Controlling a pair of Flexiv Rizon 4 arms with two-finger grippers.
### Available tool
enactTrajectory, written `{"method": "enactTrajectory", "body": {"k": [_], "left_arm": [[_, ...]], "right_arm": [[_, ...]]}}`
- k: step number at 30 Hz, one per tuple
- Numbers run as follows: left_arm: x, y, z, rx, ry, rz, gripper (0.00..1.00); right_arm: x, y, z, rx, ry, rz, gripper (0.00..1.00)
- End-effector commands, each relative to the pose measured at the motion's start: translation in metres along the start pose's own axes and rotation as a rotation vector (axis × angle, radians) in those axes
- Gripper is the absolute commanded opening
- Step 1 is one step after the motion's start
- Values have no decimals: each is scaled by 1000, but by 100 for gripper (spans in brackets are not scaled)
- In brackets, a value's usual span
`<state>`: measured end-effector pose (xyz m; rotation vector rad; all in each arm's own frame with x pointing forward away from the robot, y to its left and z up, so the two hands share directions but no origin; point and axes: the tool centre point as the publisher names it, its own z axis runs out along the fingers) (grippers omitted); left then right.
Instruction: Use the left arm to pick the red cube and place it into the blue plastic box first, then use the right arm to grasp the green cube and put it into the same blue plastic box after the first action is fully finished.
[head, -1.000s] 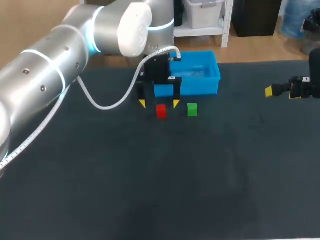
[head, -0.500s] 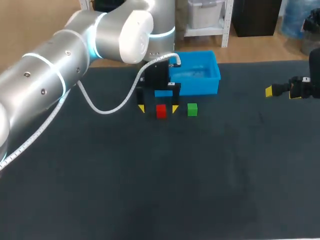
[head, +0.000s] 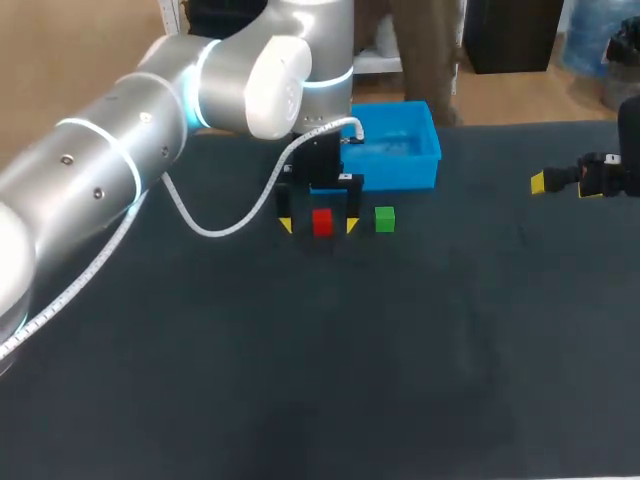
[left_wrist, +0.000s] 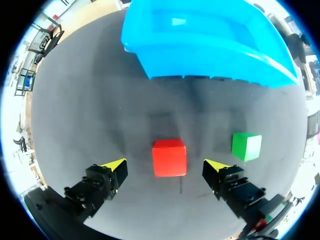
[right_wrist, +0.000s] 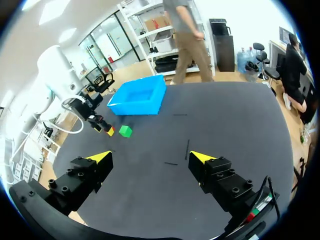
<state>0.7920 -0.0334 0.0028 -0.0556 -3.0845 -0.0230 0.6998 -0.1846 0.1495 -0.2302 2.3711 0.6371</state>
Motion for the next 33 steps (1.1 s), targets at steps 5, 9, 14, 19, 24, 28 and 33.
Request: {"method": "enactTrajectory", "body": {"k": [5,9,14,19,24,28,33], "left_arm": [[-11,1,2,-8,18,-6,100],[-11,3,4,-8,23,-8,100],[-9,5,8,-9,31,-10,100],[-8,5,9,-10,36,-15,100],[-8,5,9,-8,35,-18,100],[-8,4,10,-6,35,-19,38],[-8,3,9,-7,32,-16,4]], "right_arm": [[0,-1,0,-2,1,-1,100],[0,-1,0,-2,1,-1,100],[0,-1,0,-2,1,-1,100],[0,-1,0,-2,1,-1,100],[0,-1,0,-2,1,-1,100],[0,-1,0,-2,1,-1,100],[0,-1,0,-2,1,-1,100]]}}
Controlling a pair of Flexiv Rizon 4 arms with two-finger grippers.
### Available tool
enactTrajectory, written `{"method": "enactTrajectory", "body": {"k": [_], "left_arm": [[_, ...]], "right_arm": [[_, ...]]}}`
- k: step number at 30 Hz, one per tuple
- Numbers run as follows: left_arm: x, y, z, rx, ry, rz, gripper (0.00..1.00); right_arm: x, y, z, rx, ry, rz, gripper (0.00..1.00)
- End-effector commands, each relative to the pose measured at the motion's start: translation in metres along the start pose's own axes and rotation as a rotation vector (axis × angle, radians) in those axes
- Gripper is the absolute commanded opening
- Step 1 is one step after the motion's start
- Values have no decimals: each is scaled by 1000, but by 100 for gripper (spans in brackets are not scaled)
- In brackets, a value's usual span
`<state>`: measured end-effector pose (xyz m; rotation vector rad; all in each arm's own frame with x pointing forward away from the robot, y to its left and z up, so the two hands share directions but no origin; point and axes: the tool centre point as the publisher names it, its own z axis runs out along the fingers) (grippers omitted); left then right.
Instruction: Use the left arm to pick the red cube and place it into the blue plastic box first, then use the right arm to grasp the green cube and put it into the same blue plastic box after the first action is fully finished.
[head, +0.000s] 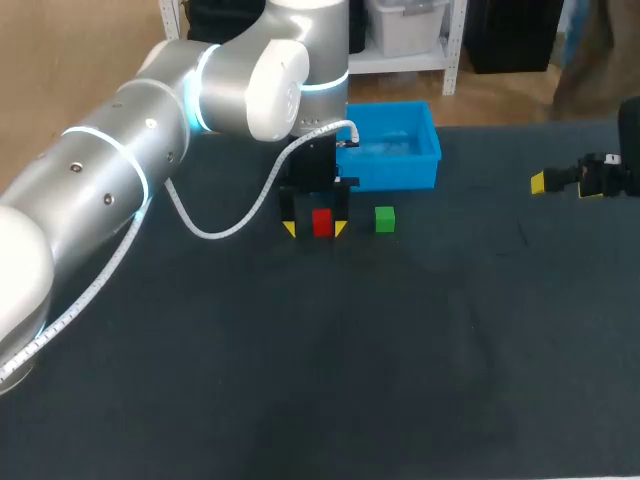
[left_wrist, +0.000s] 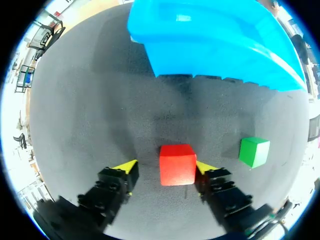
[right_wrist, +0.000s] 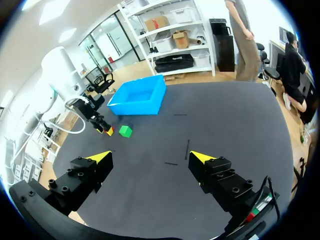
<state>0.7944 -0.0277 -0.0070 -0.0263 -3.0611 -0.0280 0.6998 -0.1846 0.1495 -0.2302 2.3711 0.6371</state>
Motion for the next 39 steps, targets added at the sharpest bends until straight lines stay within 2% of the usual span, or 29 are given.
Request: {"method": "enactTrajectory", "body": {"k": [1,19,30,39], "left_arm": [[-5,-3,-1,-5,7,4,2],[5,-2,-12,-21,-16,34,0],[3,5,-34,-21,-64,46,0],[-1,7,-60,14,-116,58,0]], "right_arm": [[0,-1,0,-2,1,-1,100],[0,-1,0,-2,1,-1,100],[0,-1,0,-2,1,-1,100],[0,-1,0,-2,1,-1,100]]}}
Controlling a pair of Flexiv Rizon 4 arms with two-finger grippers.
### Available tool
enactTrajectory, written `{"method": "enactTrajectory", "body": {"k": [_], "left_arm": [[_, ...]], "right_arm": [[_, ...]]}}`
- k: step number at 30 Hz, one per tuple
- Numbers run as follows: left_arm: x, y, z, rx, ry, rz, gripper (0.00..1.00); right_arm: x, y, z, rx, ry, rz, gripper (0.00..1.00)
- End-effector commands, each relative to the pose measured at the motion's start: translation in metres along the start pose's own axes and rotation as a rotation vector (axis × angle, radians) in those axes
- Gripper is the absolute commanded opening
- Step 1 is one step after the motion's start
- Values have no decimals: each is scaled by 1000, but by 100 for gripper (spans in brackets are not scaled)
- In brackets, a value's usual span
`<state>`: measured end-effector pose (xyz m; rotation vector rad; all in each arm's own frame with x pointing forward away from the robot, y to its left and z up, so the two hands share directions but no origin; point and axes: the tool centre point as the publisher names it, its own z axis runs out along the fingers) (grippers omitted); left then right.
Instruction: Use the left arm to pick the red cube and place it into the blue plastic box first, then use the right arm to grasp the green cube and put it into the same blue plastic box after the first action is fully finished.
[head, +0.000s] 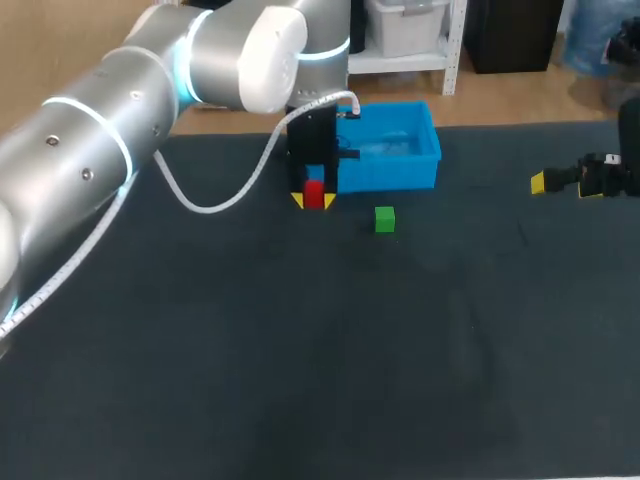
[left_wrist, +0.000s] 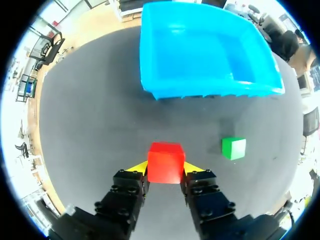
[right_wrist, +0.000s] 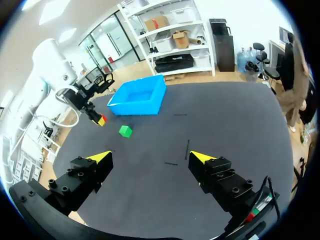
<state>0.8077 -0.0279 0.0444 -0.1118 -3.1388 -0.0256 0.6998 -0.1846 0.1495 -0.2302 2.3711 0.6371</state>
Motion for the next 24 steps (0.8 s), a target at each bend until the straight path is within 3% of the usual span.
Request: {"method": "enactTrajectory", "body": {"k": [1,24], "left_arm": [[8,6,-12,17,-43,7,0],[-25,5,-73,55,-132,73,0]], "right_arm": [[0,-1,0,-2,1,-1,100],[0,-1,0,-2,1,-1,100]]}}
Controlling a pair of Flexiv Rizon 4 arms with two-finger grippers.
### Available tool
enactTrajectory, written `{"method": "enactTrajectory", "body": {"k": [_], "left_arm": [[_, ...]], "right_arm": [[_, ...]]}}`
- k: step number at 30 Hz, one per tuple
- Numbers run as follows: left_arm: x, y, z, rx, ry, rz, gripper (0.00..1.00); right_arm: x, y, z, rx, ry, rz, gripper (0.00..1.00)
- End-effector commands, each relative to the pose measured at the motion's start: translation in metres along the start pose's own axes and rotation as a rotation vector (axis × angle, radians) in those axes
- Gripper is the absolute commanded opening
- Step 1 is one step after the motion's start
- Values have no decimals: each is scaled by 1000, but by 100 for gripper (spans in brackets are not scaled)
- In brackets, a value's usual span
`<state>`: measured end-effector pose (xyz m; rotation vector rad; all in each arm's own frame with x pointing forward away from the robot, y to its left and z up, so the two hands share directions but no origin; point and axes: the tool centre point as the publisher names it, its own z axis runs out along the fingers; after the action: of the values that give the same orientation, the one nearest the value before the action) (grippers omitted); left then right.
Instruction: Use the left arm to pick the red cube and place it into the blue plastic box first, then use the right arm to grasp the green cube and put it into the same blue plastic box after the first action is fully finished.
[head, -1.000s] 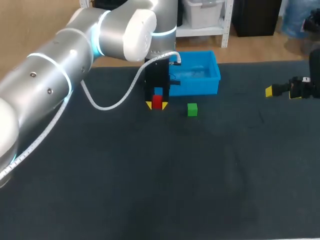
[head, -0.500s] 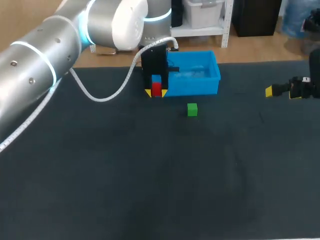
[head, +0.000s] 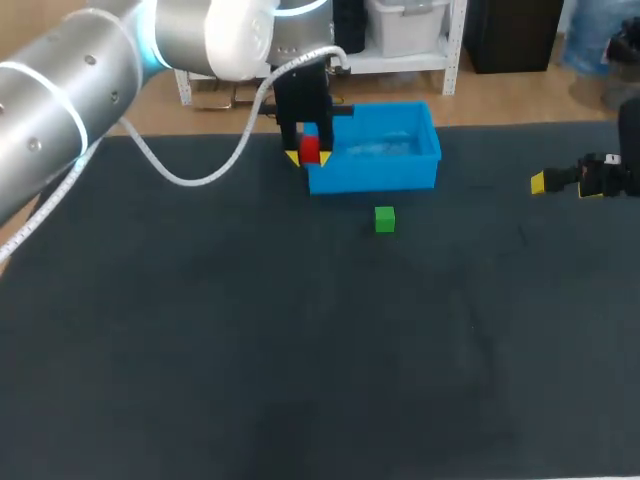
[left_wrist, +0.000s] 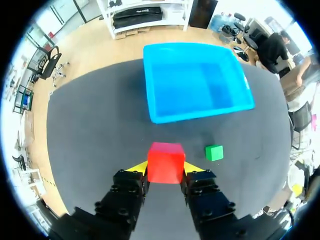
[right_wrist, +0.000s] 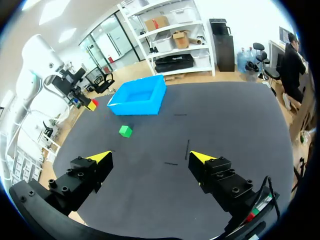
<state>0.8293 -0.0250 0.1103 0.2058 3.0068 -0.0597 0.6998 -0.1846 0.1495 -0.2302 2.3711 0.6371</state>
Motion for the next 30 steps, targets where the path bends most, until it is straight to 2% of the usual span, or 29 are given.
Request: {"method": "enactTrajectory", "body": {"k": [1,19,30], "left_arm": [[-7,-1,-8,4,-4,13,0],[-51,-13,-32,-18,-51,81,0],[-65,-16,-35,-29,-55,95,0]], "right_arm": [[0,-1,0,-2,1,-1,100],[0,-1,0,-2,1,-1,100],[0,-1,0,-2,1,-1,100]]}}
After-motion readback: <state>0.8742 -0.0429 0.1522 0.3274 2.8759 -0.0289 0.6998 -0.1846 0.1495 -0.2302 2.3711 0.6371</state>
